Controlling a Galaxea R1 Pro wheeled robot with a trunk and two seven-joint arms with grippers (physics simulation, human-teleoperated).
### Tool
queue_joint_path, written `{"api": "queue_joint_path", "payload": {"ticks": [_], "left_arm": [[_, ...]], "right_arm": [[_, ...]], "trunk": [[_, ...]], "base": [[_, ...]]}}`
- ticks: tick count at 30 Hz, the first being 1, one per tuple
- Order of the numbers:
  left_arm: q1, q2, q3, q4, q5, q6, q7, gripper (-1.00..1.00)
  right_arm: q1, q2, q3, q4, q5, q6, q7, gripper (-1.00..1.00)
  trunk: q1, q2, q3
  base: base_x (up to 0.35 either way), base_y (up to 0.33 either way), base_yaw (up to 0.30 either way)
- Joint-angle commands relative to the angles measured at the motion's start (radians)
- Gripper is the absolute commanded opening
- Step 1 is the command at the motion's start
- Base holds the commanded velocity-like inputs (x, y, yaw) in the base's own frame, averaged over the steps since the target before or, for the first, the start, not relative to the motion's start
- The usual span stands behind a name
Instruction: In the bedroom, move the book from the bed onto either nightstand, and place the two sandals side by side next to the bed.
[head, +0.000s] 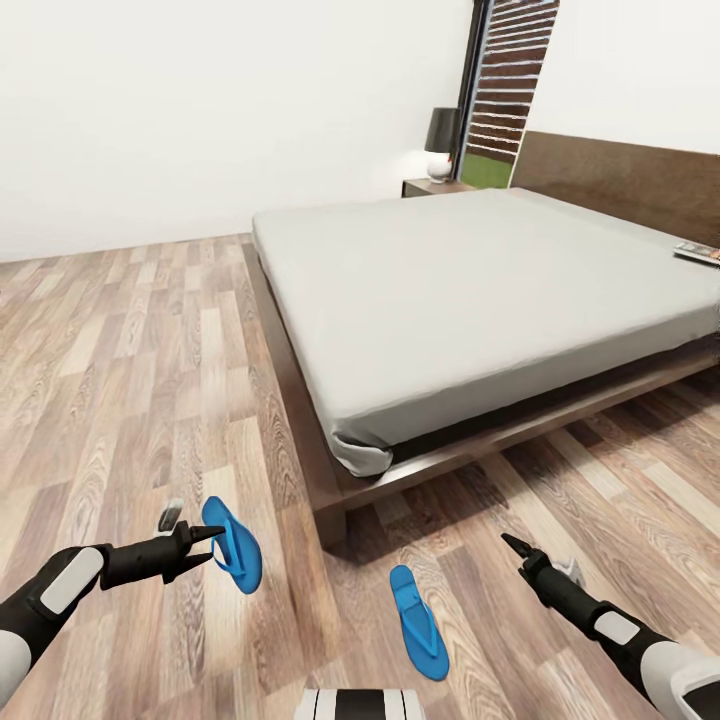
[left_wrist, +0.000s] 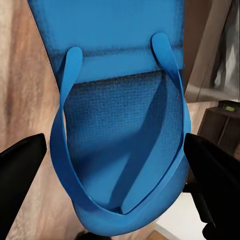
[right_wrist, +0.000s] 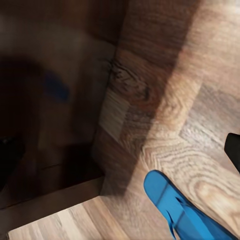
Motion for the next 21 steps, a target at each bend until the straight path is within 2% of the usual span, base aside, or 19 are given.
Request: {"api": "queue_joint_path", "payload": {"ticks": [1, 21], "left_arm": [[-0.001, 0.001, -0.005, 0.001, -0.001, -0.001, -0.005, -1.0], [-0.001, 0.0, -0.004, 0.001, -0.001, 0.0, -0.008, -1.0]], "right_arm": [[-0.001, 0.0, 0.006, 0.003, -0.011, 0.009, 0.006, 1.0], [-0.001, 0.004, 0.007, 0.003, -0.007, 0.007, 0.009, 1.0]], "trunk": [[-0.001, 0.0, 0.003], [-0.01, 0.005, 0.081]], "base": [[0.0, 0.0, 0.0], [0.0, 0.0, 0.0]]}}
